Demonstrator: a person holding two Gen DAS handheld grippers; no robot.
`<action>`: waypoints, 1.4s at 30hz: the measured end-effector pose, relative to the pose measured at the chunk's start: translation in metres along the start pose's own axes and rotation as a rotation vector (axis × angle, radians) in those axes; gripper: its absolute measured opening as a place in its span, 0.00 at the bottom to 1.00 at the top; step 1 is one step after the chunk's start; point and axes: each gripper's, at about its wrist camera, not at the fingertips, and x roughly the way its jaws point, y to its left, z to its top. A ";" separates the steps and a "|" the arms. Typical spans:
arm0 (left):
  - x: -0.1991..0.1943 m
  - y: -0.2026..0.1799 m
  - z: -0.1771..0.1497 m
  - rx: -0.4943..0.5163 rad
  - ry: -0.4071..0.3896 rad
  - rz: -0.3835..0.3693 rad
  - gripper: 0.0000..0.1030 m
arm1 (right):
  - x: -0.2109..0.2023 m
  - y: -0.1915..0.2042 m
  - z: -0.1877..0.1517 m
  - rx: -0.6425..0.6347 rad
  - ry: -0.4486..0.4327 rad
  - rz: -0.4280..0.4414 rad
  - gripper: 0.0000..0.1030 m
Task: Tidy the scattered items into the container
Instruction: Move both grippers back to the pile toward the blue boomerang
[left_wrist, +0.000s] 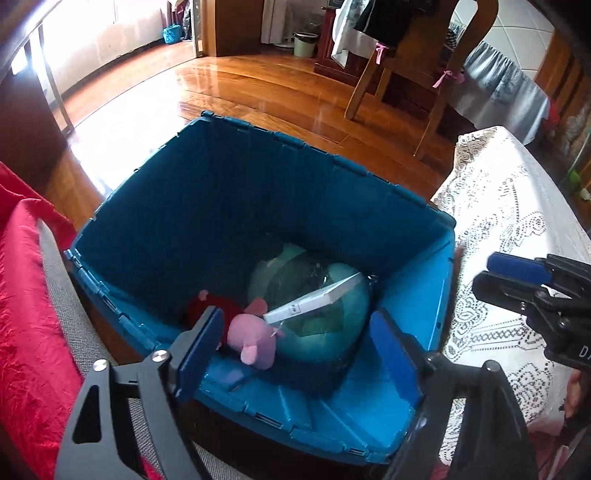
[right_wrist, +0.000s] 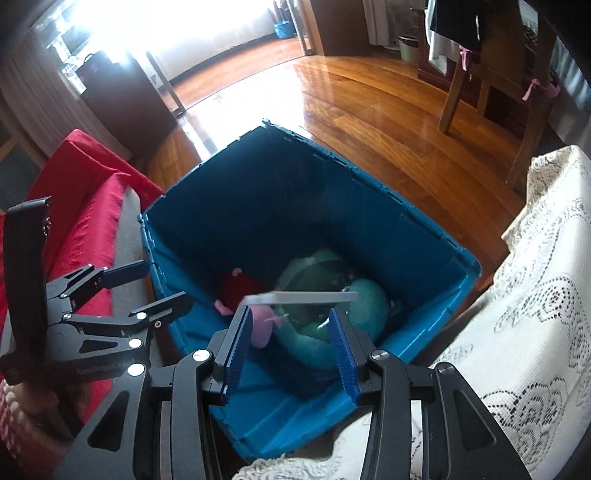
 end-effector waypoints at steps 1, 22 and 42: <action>0.001 0.001 0.000 0.000 0.003 0.006 0.80 | 0.000 0.000 -0.002 0.000 0.005 -0.003 0.43; -0.092 -0.156 0.003 0.255 -0.051 -0.040 0.80 | -0.172 -0.092 -0.071 0.202 -0.214 -0.045 0.91; -0.179 -0.635 0.022 0.663 0.020 -0.319 0.80 | -0.481 -0.408 -0.270 0.790 -0.388 -0.243 0.33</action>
